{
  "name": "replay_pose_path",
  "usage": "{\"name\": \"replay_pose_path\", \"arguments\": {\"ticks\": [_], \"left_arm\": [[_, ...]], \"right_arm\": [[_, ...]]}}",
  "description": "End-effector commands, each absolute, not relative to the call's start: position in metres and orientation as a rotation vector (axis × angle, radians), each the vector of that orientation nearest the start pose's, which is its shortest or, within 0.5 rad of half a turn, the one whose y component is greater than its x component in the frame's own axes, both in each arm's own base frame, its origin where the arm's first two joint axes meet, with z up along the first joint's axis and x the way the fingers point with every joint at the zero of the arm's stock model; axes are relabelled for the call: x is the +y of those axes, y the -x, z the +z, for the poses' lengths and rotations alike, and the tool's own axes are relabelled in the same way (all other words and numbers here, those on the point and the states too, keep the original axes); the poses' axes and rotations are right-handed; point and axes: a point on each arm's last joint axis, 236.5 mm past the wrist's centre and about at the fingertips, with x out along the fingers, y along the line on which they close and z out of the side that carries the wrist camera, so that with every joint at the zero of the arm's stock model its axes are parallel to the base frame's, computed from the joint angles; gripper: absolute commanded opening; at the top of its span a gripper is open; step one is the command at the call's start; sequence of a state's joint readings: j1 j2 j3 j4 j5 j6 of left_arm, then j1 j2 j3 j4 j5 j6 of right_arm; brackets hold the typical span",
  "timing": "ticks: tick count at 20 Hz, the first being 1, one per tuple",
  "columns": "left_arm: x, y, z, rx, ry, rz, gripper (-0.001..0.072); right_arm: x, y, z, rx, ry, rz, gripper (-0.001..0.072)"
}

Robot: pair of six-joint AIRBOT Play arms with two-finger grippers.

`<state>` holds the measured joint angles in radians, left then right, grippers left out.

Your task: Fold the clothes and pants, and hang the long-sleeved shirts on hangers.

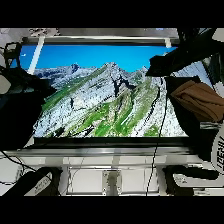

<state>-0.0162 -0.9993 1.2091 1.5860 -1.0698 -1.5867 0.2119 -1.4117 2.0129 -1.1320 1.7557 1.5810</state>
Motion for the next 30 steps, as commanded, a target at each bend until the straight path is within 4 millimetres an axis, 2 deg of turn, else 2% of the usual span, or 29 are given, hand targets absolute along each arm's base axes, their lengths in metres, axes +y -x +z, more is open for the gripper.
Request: {"name": "replay_pose_path", "arguments": {"ticks": [1, 12, 14, 17, 20, 21, 22, 23, 24, 26, 28, 30], "left_arm": [[-0.003, -0.389, 0.147, 0.860, -0.004, 0.001, 0.0007], [-0.003, -0.389, 0.147, 0.860, -0.004, 0.001, 0.0008], [-0.001, -0.400, 0.151, 0.815, -0.016, 0.008, 0.0008], [0.006, -0.407, 0.138, 0.841, -0.036, 0.026, 0.0008], [0.029, -0.415, 0.118, 0.891, -0.139, 0.089, 0.0010], [0.037, -0.418, 0.111, 0.907, -0.169, 0.113, 0.0020], [0.052, -0.424, 0.109, 0.900, -0.208, 0.156, 0.0154], [0.070, -0.431, 0.110, 0.875, -0.223, 0.215, 0.0391], [0.092, -0.439, 0.114, 0.837, -0.211, 0.287, 0.0522], [0.139, -0.445, 0.111, 0.791, -0.123, 0.400, 0.0516], [0.188, -0.436, 0.093, 0.820, -0.027, 0.504, 0.0517], [0.225, -0.430, 0.076, 0.839, 0.100, 0.573, 0.0517]], "right_arm": [[0.168, -0.343, 0.221, 1.224, -0.032, 0.593, 0.0009], [0.175, -0.366, 0.231, 1.119, -0.062, 0.583, 0.0009], [0.175, -0.367, 0.231, 1.099, -0.016, 0.612, 0.0009], [0.175, -0.374, 0.234, 1.052, 0.030, 0.633, 0.0009], [0.177, -0.385, 0.239, 0.999, 0.028, 0.630, 0.0009], [0.178, -0.387, 0.239, 0.995, 0.029, 0.629, 0.0009], [0.177, -0.388, 0.237, 0.998, 0.031, 0.626, 0.0009], [0.177, -0.389, 0.235, 1.004, 0.031, 0.623, 0.0009], [0.176, -0.389, 0.233, 1.010, 0.032, 0.622, 0.0009], [0.176, -0.392, 0.229, 1.020, 0.034, 0.617, 0.0009], [0.176, -0.395, 0.224, 1.032, 0.032, 0.617, 0.0009], [0.177, -0.399, 0.216, 1.051, 0.030, 0.616, 0.0009]]}}
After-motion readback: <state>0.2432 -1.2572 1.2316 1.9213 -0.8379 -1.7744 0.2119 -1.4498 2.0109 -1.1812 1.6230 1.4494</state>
